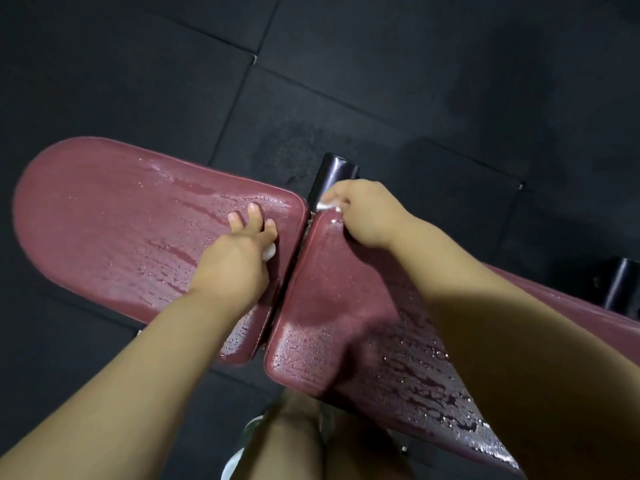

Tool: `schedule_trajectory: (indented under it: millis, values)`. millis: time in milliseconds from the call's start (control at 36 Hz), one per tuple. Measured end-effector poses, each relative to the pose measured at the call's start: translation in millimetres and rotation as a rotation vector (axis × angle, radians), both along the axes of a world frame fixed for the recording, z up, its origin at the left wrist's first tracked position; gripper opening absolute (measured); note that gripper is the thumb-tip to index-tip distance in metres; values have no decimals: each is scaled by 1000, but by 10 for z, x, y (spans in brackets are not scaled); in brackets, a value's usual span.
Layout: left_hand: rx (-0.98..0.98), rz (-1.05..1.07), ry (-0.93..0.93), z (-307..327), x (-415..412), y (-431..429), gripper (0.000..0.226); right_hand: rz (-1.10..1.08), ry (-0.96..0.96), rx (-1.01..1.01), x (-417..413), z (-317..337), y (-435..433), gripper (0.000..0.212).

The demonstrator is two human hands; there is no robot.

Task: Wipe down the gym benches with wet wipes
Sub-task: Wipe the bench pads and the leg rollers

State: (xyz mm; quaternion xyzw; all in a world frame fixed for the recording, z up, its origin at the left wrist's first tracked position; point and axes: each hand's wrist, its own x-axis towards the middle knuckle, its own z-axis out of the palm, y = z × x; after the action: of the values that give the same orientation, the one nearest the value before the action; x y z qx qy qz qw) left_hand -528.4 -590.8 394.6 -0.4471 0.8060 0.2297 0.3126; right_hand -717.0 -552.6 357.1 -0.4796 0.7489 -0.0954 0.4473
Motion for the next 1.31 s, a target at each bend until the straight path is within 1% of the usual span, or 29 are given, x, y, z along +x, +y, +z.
schedule_trajectory:
  millis: [139,222,306,389,444,500,528,556,611,667,750,833,889,944,1000,1083,1139,1194,1250,1306]
  values:
    - [-1,31,31,-25,11,-12,55,111,-37,-33,116,79,-122,25]
    - [12,56,58,-38,24,-25,52,91,-25,-72,48,137,-76,24]
    - [15,58,82,-56,61,-41,53,-19,-19,-98,-43,162,-52,25]
    - [28,74,133,-74,105,-79,56,-241,5,-123,-53,164,-64,29]
    - [52,80,151,-72,142,-116,64,-380,35,-127,-1,144,-118,24]
    - [74,79,182,-57,181,-159,69,-455,10,-116,91,95,-199,16]
    - [74,96,213,-53,210,-195,69,-432,8,-89,159,59,-250,13]
    - [72,115,254,-51,245,-242,67,-352,35,-44,244,33,-305,13]
    - [62,119,342,-43,344,-355,61,-170,119,54,410,14,-392,18]
    - [29,100,437,-51,469,-475,57,-104,145,110,489,38,-460,24]
    - [5,84,566,-75,625,-680,52,-172,155,122,478,65,-481,26]
    - [-88,-10,643,-117,796,-927,48,-366,207,102,570,30,-578,25]
    - [-128,-45,629,-151,941,-1107,52,-457,245,102,694,11,-744,26]
    - [-139,-47,595,-160,1101,-1259,56,-462,211,74,867,-12,-1004,23]
    - [-133,-31,574,-154,1259,-1380,56,-393,145,14,1097,-27,-1311,15]
    - [-101,-43,545,-187,1510,-1538,58,-356,-44,-61,1442,-39,-1677,5]
    - [-94,-62,533,-197,1655,-1619,59,-297,-120,-57,1575,-41,-1788,11]
    - [-83,-42,509,-189,1776,-1679,58,-251,-141,-30,1603,-32,-1789,16]
    - [-80,10,498,-171,1859,-1720,56,-243,-141,11,1560,19,-1723,17]
    - [-69,48,515,-156,1911,-1744,55,-232,-94,58,1484,58,-1633,17]
